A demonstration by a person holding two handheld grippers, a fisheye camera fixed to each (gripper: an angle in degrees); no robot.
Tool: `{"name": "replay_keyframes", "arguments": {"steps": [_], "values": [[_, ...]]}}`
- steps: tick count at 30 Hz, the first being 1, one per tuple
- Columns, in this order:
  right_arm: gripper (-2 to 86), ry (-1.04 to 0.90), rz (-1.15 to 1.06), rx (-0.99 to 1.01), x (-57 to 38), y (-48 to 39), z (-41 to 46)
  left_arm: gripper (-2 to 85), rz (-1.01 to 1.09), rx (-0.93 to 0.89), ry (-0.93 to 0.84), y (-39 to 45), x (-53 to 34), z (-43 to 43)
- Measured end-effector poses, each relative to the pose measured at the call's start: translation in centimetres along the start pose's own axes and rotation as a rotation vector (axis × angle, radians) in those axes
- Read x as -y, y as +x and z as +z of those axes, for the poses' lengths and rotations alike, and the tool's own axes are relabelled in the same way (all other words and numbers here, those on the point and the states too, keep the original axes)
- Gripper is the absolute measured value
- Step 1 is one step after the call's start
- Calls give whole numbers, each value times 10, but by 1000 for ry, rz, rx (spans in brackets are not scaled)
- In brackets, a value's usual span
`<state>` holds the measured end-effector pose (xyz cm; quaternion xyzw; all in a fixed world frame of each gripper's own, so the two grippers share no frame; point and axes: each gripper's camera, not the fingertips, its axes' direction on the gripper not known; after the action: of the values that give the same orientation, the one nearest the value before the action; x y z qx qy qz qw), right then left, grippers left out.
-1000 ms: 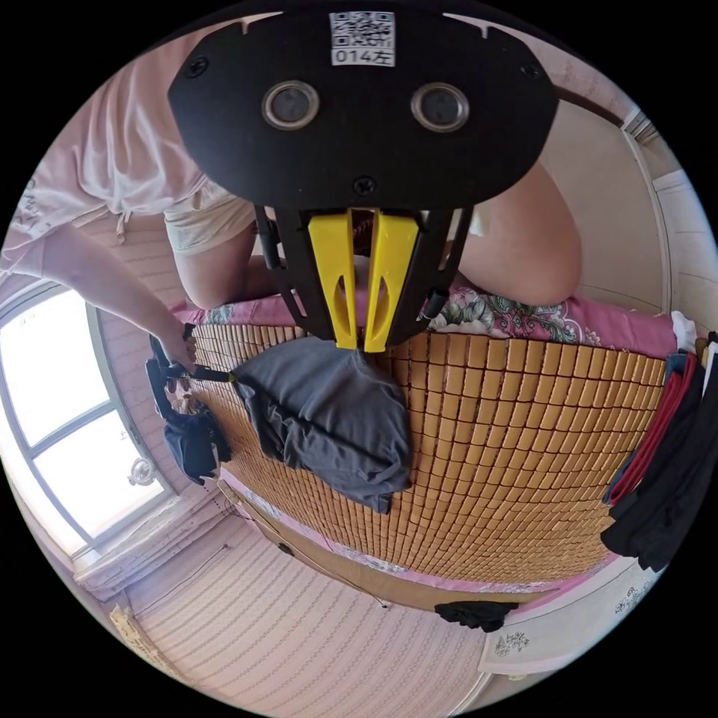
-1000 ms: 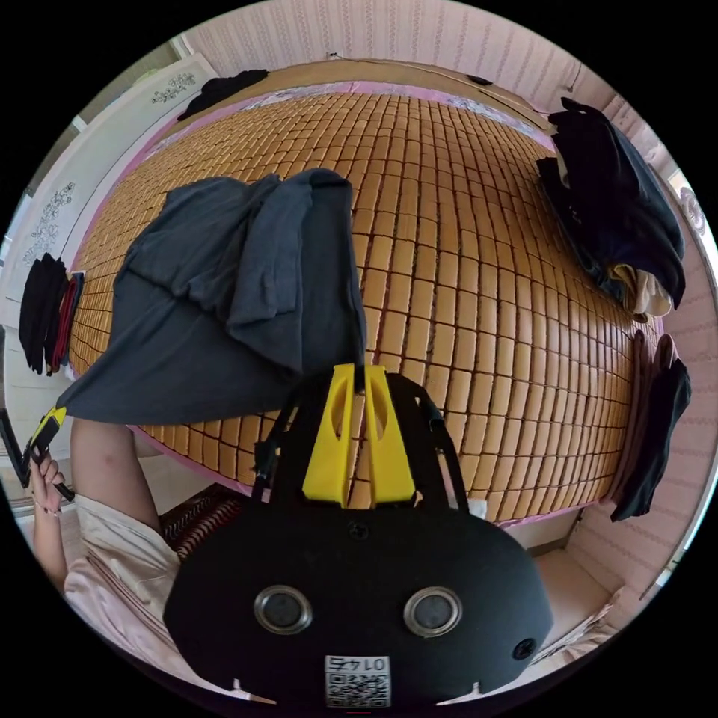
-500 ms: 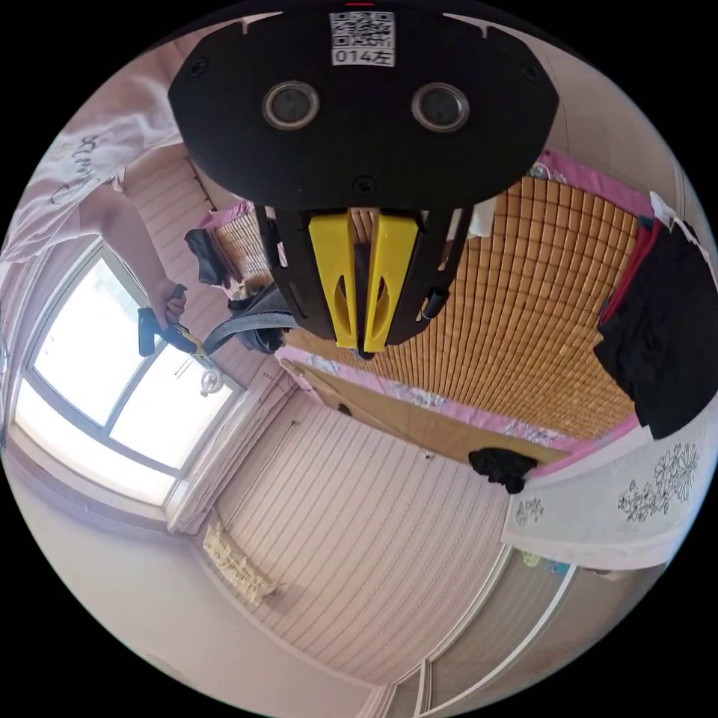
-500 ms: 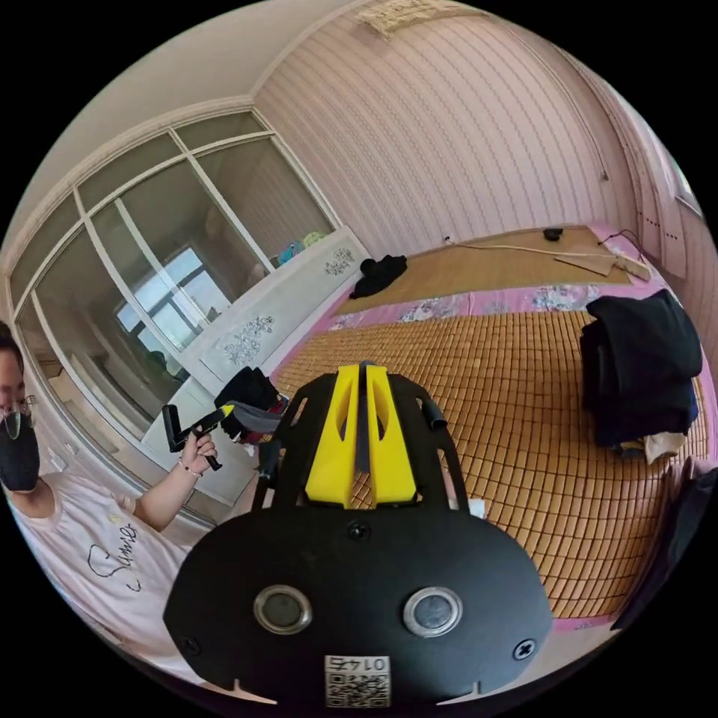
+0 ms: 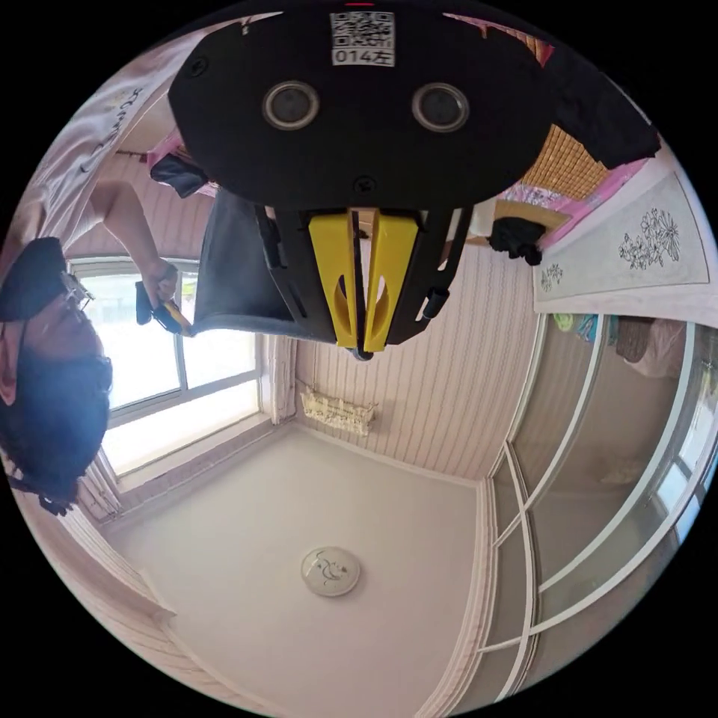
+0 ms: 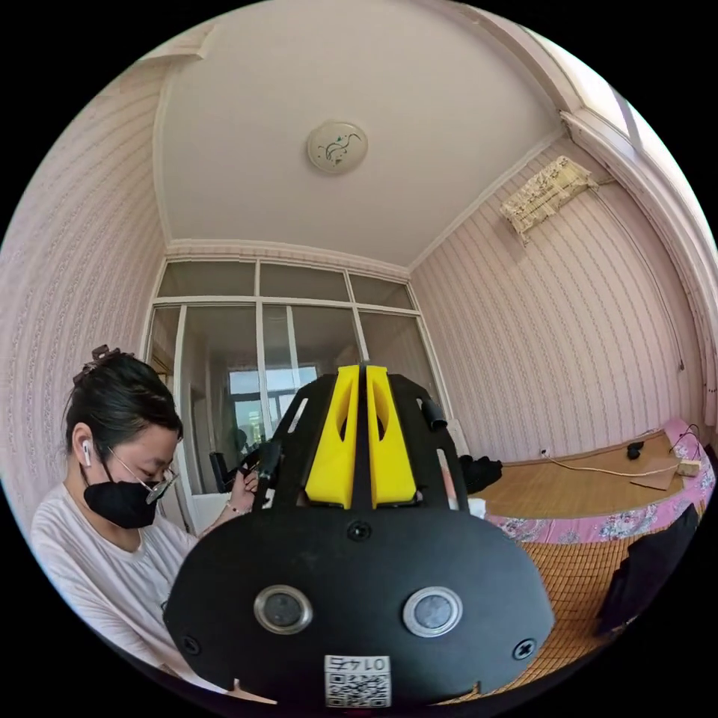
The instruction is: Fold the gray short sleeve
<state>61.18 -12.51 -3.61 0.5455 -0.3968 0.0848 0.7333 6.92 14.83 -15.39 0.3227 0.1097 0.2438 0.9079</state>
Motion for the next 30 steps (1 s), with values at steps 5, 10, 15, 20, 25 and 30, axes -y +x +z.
{"name": "replay_keyframes", "arguments": {"steps": [5, 10, 15, 20, 25, 30], "values": [[6, 150, -67, 185, 27, -42, -33, -10, 77, -21, 151, 24, 51, -39], [5, 119, -108, 45, 40, -38, -16, -10, 6, -53, 87, 2, 82, -8], [6, -279, 6, -424, -16, 49, 71, -10, -212, 54, -376, -76, 19, 123], [8, -586, 307, -632, -110, 160, 133, -10, -396, 176, -587, -122, -75, 211], [8, -387, 253, -561, -69, 173, 152, -10, -248, 244, -472, -119, -42, 244], [9, -309, 64, -487, -51, 160, 151, -10, -242, 221, -450, -138, -47, 252]]}}
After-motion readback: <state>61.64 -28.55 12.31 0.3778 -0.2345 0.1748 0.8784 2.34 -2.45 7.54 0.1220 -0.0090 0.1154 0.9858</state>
